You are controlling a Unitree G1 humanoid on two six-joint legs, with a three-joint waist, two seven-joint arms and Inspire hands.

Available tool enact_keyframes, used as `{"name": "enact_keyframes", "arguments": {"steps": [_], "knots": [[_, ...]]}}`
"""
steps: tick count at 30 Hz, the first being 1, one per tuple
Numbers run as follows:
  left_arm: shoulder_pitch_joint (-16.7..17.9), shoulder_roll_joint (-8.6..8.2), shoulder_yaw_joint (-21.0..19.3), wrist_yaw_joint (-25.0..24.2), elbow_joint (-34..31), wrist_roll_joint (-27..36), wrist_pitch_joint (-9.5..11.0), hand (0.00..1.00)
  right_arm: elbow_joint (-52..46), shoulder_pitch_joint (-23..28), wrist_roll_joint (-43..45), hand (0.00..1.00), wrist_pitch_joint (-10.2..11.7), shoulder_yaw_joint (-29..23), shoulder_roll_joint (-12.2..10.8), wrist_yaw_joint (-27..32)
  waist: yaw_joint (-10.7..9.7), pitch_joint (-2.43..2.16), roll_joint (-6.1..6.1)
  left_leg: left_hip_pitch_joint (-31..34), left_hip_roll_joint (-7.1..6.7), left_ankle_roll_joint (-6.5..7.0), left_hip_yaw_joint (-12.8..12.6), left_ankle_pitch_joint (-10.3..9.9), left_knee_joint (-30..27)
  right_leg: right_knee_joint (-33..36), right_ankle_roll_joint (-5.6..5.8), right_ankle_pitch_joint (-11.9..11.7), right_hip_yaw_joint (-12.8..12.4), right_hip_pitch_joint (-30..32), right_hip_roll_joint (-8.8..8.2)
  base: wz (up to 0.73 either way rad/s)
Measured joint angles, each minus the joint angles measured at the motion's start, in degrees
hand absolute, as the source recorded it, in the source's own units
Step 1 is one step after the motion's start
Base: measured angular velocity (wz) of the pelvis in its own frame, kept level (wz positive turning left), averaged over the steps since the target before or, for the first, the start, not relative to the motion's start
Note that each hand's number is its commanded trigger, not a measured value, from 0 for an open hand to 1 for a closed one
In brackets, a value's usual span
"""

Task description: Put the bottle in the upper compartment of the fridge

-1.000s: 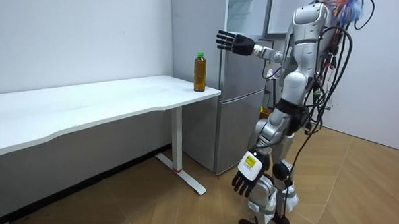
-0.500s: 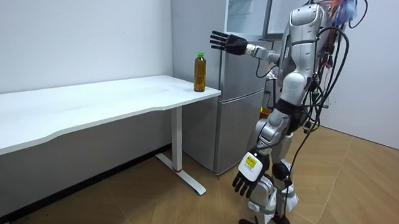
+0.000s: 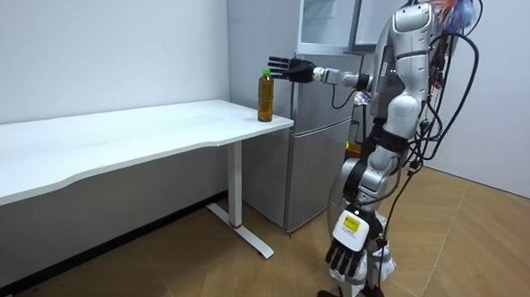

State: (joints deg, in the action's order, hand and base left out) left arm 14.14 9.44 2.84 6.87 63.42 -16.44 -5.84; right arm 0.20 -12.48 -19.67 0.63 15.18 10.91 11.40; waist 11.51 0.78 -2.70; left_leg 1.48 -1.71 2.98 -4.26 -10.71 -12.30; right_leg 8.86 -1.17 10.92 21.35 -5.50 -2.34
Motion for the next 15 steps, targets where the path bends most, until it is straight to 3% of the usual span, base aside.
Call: {"name": "enact_keyframes", "arguments": {"steps": [9, 15], "knots": [[1.3, 0.03, -0.3, 0.0, -2.8, -1.3, -1.7, 0.00, 3.7, -1.4, -0.1, 0.00, -0.1, 1.2, 0.1, 1.3, 1.2, -0.26, 0.21, 0.9, -0.13, 0.30, 0.1, 0.2, -0.3, 0.2, 0.37, -0.2, 1.9, 0.5, -0.33, 0.03], [2.1, -0.03, -0.3, -0.1, -3.9, -1.3, -2.5, 0.00, 8.9, -2.8, 1.1, 0.00, -0.8, 1.7, 0.0, 2.1, 1.8, -0.51, -0.30, 1.0, -0.28, 0.54, 0.6, 0.4, -0.5, 0.9, 0.41, -0.2, 3.8, 0.5, -0.73, 0.06]]}}
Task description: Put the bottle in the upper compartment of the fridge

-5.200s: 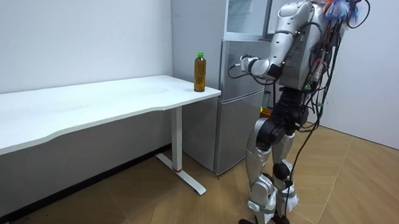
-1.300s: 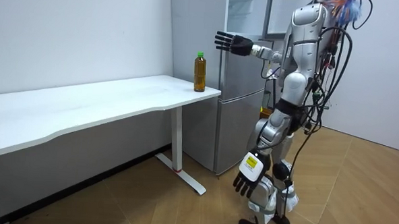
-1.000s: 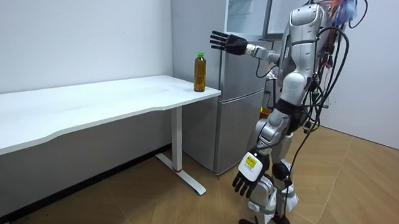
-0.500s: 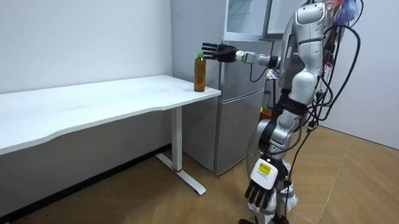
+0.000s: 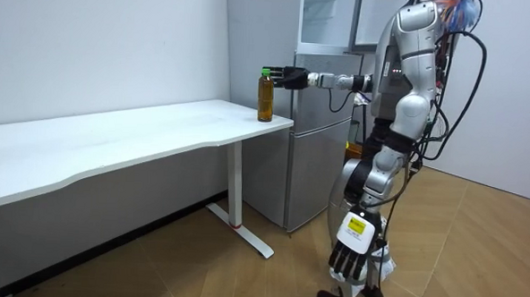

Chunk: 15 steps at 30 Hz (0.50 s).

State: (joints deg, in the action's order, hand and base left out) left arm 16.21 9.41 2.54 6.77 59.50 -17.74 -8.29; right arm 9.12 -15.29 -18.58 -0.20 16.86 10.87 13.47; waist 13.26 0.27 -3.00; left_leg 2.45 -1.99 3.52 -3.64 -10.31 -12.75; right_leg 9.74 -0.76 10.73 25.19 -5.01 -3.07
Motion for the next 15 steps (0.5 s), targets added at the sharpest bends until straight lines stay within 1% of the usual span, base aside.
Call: {"name": "enact_keyframes", "arguments": {"steps": [5, 8, 12, 15], "knots": [[0.0, -0.03, 0.1, -0.1, -0.3, 0.0, -1.2, 0.00, 3.5, -2.5, 1.3, 0.00, -0.2, 0.0, -0.1, 0.2, -0.1, 0.06, -0.35, 0.4, -0.64, 0.17, 1.4, 0.5, 0.0, -0.1, 0.08, 0.1, 0.4, 0.0, -0.32, 0.11], [0.0, -0.02, 0.4, -0.1, -0.5, -0.1, -1.5, 0.00, 4.2, -3.4, 1.3, 0.00, -0.7, 0.2, -0.2, 0.2, 0.1, 0.09, -0.45, 0.4, -0.81, 0.37, 1.4, 0.7, 0.0, 0.0, 0.09, 0.1, 0.4, 0.0, -0.49, 0.02], [0.0, -0.02, 0.4, -0.1, -0.7, -1.1, -1.8, 0.00, 5.1, -3.7, 1.4, 0.00, -0.8, 0.4, -0.2, 0.1, 0.4, 0.15, -0.78, 0.4, -0.91, 0.50, 1.4, 0.8, 0.0, 0.0, 0.15, 0.0, 0.3, 0.0, -0.60, 0.00], [0.1, -0.01, 0.4, -0.2, -1.9, -1.7, -2.1, 0.00, 6.1, -3.7, 1.4, 0.00, -1.3, 0.4, -0.2, 0.2, 0.9, 0.16, -0.79, 0.4, -0.97, 0.53, 1.4, 0.8, 0.0, 0.0, 0.19, 0.0, 0.3, 0.0, -0.62, 0.00]]}}
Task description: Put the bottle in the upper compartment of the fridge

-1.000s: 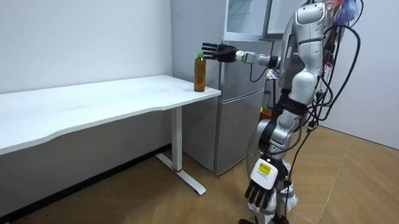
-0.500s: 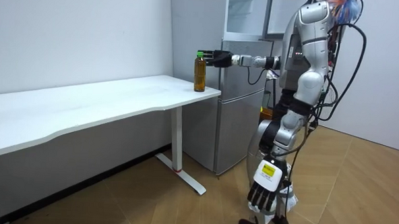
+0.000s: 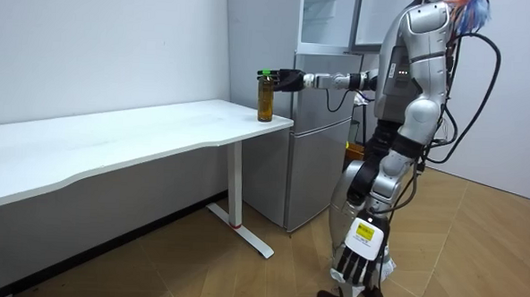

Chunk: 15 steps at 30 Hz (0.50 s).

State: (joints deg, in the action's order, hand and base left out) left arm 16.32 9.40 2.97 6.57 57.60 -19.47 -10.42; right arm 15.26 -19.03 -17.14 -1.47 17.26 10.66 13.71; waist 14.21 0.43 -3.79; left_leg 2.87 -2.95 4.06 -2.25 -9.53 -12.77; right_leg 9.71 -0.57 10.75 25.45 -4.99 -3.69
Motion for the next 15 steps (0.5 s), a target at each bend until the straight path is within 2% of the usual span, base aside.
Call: {"name": "enact_keyframes", "arguments": {"steps": [7, 10, 11, 15], "knots": [[0.0, -0.01, -0.1, 0.1, -0.8, -1.5, -1.0, 0.00, 0.7, 0.0, 1.8, 0.00, -0.6, 1.6, -0.2, 2.4, 0.6, 0.13, -0.28, 0.3, -0.10, 0.02, 0.2, 0.0, 0.0, -0.2, 0.19, 0.2, -0.1, 0.1, 0.01, 0.02], [-0.1, -0.11, -0.5, 0.1, -0.7, -1.5, -1.3, 0.00, 2.8, 0.0, 1.6, 0.00, -0.6, 1.6, -1.8, 4.5, 0.7, 0.38, -0.63, 0.4, -0.20, 0.02, 0.6, 0.1, 0.0, -0.2, 0.23, 0.2, 0.1, 0.1, 0.00, 0.05], [-0.2, -0.22, -0.4, 0.1, -0.8, -1.5, -1.3, 0.00, 4.0, 0.0, 1.6, 0.00, -0.6, 1.7, -2.5, 5.3, 1.0, 0.40, -0.68, 0.5, -0.21, 0.03, 0.7, 0.0, -0.1, -0.1, 0.23, 0.2, 0.1, 0.2, -0.01, 0.04], [0.0, -0.89, -0.4, 0.2, -1.0, -1.5, -1.2, 0.00, 5.8, 0.0, -0.8, 0.00, -0.7, 1.7, -2.6, 6.8, 2.5, 0.47, -0.56, 0.6, -0.38, 0.07, 1.1, 0.0, -0.1, 0.0, 0.27, 0.2, 0.1, 0.3, -0.13, 0.02]]}}
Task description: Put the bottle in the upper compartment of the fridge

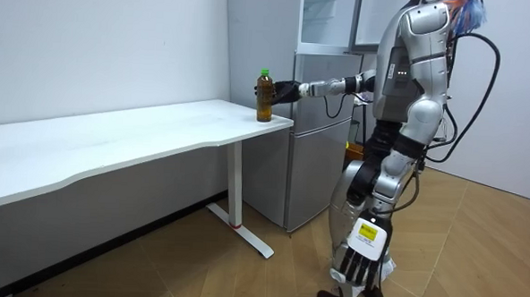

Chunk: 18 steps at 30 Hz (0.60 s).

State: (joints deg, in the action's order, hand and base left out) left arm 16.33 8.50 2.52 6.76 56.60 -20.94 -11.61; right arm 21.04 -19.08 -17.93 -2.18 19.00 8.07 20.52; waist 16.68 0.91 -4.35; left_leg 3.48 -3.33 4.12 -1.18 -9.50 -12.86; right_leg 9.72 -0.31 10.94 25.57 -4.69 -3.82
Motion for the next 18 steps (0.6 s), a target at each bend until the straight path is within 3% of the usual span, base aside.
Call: {"name": "enact_keyframes", "arguments": {"steps": [2, 12, 18], "knots": [[0.4, -0.30, 0.0, 0.0, -0.7, 0.0, 0.0, 0.00, 1.2, 0.0, -0.7, 0.00, 0.0, 0.0, 0.0, 0.6, 1.0, -0.01, -0.01, 0.1, -0.05, 0.02, 0.1, 0.0, 0.0, 0.1, 0.02, 0.0, 0.0, 0.0, -0.04, 0.02], [2.3, -0.34, -0.1, 0.1, -3.8, 0.0, 0.1, 0.00, 3.4, -0.2, -6.6, 0.00, 0.0, -0.2, 0.0, 2.0, 1.1, -0.11, 0.45, 1.4, -0.39, 0.19, 1.7, 0.1, -1.0, 0.2, 0.07, 0.0, 0.1, 0.2, -0.08, 0.10], [2.1, -0.76, -0.1, 0.4, -4.3, 0.5, 0.0, 0.00, 6.6, -2.9, -9.5, 0.00, -0.4, -1.4, 0.3, 3.3, 1.0, -0.25, 2.18, 3.3, -0.47, 0.46, 2.0, 0.3, -2.1, 1.2, 0.07, 0.0, 1.5, 1.8, -0.44, 0.07]]}}
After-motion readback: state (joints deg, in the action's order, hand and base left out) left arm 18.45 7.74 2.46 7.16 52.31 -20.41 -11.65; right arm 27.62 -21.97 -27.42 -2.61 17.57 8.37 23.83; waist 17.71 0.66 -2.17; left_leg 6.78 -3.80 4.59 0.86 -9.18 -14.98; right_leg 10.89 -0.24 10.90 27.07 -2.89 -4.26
